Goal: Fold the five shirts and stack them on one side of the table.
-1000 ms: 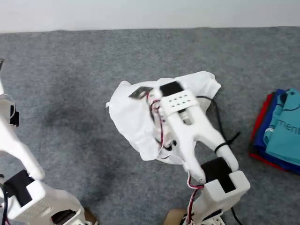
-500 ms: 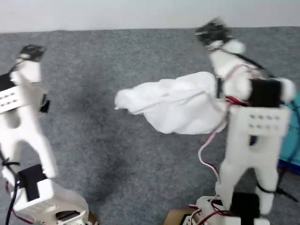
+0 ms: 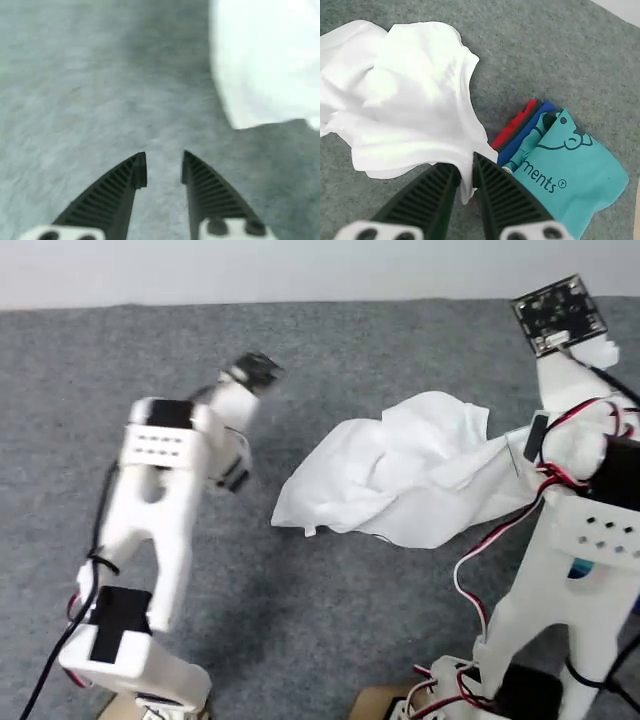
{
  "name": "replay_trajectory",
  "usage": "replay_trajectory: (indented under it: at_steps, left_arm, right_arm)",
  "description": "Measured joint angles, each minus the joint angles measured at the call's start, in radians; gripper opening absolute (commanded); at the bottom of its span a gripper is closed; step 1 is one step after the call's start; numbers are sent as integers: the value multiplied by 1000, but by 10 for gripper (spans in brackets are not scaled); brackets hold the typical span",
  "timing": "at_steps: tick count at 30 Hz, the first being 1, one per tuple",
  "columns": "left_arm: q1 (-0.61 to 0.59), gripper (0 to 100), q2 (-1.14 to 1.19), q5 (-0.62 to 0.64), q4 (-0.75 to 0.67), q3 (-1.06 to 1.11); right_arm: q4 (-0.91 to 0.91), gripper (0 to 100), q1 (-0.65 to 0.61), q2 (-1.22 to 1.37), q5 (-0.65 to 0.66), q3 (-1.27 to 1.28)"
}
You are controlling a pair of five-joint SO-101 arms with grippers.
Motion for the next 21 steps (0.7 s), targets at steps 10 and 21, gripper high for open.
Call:
replay_trajectory:
  at_steps: [10,21]
  left_arm:
    - [114,152,35,-109,-94,172]
    - [161,150,132,-112,-216,172]
  right_arm:
    - [0,10,0,0,0,0]
    - [0,10,0,0,0,17]
